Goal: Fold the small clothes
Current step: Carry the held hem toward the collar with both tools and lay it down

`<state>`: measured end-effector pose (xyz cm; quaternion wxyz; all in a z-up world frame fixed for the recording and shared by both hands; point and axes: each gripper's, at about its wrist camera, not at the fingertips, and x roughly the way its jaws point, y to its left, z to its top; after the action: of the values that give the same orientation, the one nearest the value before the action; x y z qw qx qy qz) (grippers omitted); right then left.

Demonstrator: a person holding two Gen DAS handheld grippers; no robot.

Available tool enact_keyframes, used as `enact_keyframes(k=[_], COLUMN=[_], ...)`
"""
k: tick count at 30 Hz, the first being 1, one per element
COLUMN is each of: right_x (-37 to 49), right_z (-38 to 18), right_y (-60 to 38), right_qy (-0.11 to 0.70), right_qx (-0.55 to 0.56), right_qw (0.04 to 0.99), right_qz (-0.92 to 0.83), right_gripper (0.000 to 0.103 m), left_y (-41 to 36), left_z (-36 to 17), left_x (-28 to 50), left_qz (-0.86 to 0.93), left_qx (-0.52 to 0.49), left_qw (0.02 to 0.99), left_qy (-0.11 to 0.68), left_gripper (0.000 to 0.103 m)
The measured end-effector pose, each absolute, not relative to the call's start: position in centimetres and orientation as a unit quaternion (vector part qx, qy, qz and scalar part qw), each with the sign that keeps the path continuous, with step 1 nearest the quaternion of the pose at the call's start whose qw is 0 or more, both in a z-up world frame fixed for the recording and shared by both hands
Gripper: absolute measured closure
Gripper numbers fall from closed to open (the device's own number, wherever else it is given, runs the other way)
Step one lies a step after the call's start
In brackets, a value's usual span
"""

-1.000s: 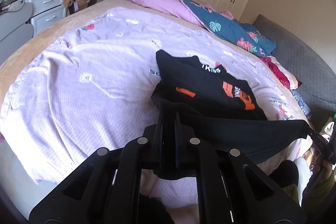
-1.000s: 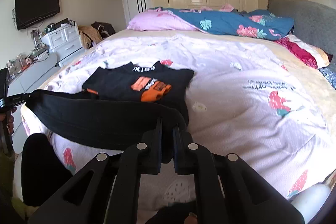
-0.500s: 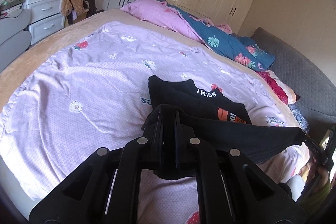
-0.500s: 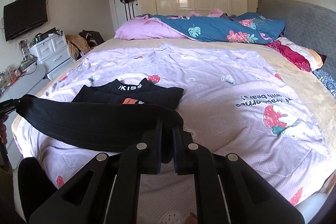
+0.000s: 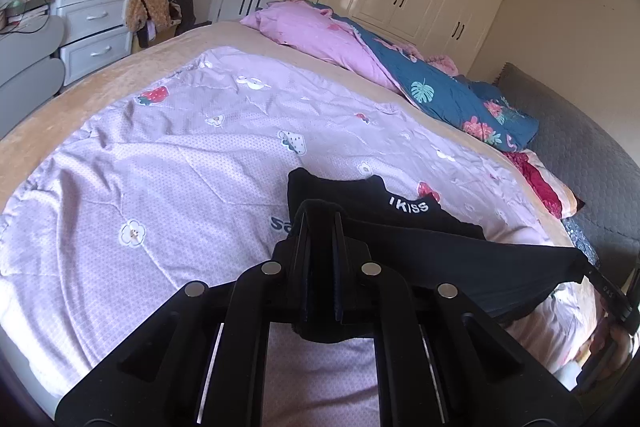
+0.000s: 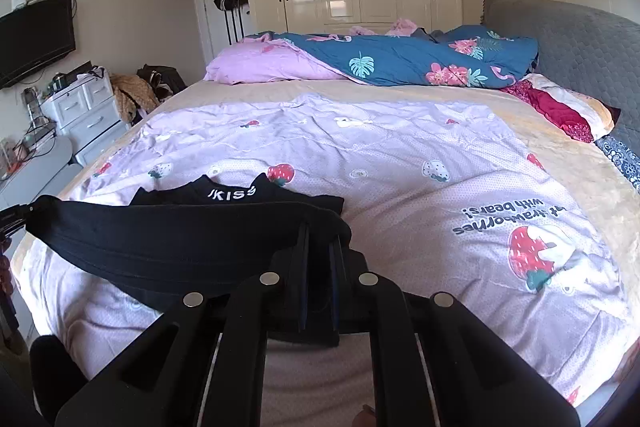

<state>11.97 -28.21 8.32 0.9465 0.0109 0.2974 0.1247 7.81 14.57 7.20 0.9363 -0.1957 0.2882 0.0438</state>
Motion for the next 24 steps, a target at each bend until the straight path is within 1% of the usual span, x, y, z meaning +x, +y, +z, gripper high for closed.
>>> enact_keyframes(k=[14, 24], right_x=[18.0, 19.9], right_z=[6.9, 4.3], right_y=[-27.3, -26.5], right_qy=[0.318, 0.327], right_qx=[0.040, 0.025], right_qw=[0.943, 0.942], right_qz=[0.094, 0.069], right_gripper=[0.095, 0.095], left_y=[15.2, 15.3], left_z=[5.2, 2.7], left_x=[14.0, 16.4], left_qz=[0.074, 0.080], left_qx=[-0.196, -0.182], left_qw=[0.933, 0.931], left_qy=[0.293, 0.307], left_gripper=[0.100, 0.099])
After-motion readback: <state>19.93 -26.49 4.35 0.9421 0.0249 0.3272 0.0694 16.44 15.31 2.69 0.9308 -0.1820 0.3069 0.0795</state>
